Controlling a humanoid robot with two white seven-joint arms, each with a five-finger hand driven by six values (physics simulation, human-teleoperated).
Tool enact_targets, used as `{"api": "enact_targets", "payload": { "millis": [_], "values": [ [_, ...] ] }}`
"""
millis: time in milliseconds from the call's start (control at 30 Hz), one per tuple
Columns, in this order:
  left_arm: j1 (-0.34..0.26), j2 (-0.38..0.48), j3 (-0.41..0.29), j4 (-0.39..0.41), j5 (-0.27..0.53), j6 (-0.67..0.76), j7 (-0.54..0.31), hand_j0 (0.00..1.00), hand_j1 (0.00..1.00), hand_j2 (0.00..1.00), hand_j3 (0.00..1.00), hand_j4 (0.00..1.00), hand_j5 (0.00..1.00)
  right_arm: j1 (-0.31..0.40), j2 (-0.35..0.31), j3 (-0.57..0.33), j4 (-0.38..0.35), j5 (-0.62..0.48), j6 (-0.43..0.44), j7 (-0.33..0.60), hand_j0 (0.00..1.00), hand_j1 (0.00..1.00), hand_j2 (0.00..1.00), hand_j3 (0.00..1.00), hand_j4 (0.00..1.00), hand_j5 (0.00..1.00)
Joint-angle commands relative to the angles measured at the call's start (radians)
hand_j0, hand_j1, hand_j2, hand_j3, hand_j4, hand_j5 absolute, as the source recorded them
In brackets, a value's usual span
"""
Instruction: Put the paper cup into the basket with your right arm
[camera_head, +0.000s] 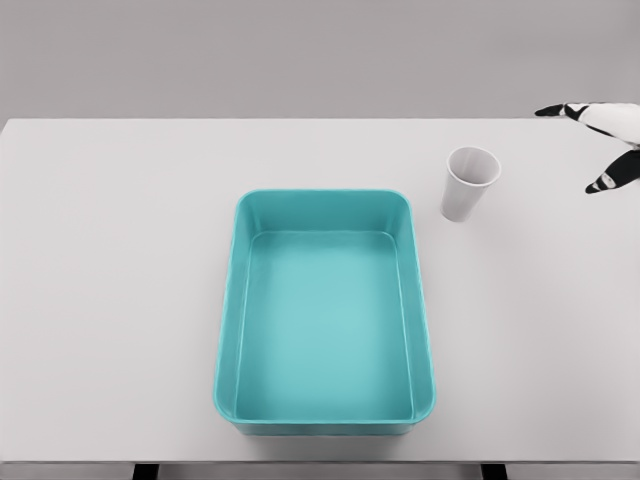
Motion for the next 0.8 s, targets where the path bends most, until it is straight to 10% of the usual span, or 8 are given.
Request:
{"api": "enact_targets", "payload": {
  "millis": [0,200,300,433,767],
  "values": [
    [0.0,0.0,0.0,0.0,0.0,0.001,0.0,1.0,1.0,1.0,1.0,1.0,1.0,0.0,0.003,0.0,-0.002,-0.001,-0.002,0.002,1.0,1.0,1.0,1.0,1.0,1.0],
    [0.0,0.0,0.0,0.0,0.0,0.0,0.0,1.0,1.0,1.0,1.0,1.0,1.0,0.003,0.006,0.0,-0.004,-0.059,0.01,0.021,1.0,1.0,1.0,1.0,1.0,1.0],
    [0.0,0.0,0.0,0.0,0.0,0.0,0.0,1.0,1.0,1.0,1.0,1.0,1.0,-0.024,0.115,-0.008,0.241,-0.353,-0.12,0.057,1.0,1.0,1.0,1.0,1.0,1.0],
    [0.0,0.0,0.0,0.0,0.0,0.0,0.0,1.0,1.0,1.0,1.0,1.0,1.0,-0.097,0.29,-0.008,0.516,-0.415,-0.218,0.057,1.0,1.0,1.0,1.0,1.0,1.0],
    [0.0,0.0,0.0,0.0,0.0,0.001,0.0,1.0,1.0,1.0,1.0,1.0,1.0,-0.11,0.359,-0.008,0.705,-0.415,-0.22,0.057,1.0,1.0,1.0,1.0,1.0,1.0]
  ]
}}
